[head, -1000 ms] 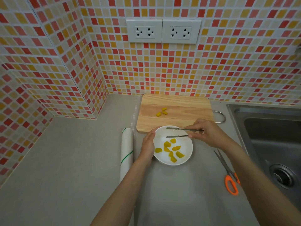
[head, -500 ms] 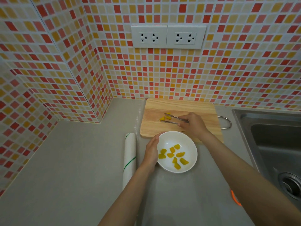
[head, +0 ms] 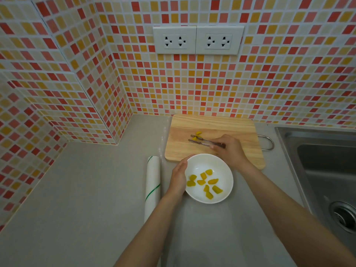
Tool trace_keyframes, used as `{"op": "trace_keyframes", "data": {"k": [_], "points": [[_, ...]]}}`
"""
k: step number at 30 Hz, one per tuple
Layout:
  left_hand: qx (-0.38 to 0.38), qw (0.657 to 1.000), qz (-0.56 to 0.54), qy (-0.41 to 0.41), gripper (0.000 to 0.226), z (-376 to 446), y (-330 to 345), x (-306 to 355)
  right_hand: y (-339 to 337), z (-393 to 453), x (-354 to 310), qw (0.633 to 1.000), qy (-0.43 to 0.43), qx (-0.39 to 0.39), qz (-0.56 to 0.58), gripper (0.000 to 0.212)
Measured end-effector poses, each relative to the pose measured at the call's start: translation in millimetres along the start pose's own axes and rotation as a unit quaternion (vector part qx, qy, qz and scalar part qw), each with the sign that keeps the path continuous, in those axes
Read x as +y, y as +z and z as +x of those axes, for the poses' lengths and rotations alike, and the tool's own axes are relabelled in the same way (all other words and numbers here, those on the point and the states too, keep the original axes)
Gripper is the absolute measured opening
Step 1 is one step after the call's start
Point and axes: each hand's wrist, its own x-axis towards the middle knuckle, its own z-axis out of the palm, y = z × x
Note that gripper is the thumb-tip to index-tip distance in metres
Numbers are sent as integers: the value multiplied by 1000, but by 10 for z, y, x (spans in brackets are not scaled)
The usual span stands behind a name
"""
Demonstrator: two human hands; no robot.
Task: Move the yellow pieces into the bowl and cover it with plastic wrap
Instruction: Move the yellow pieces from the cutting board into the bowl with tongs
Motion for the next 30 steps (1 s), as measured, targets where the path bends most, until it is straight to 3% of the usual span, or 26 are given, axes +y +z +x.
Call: {"op": "trace_keyframes", "data": {"k": [5, 13, 19, 24, 30], "points": [[4, 1000, -3, -5, 33, 1, 1, 7, -201, -504, -118, 998, -21, 5, 61, 25], [8, 1000, -6, 7, 33, -30, 23, 20, -398, -934, -115, 990, -32, -134, -19, 34], [6, 1000, 2, 4, 33, -28, 18, 26, -502, -635, -81, 999, -26, -42, -2, 35], [12, 1000, 6, -3, 35, -26, 14, 14, -317, -231, 53, 997, 39, 55, -23, 25], [18, 1000, 2, 2, 32, -10, 20, 15, 23, 64, 72, 996, 86, 15, -17, 12]]}}
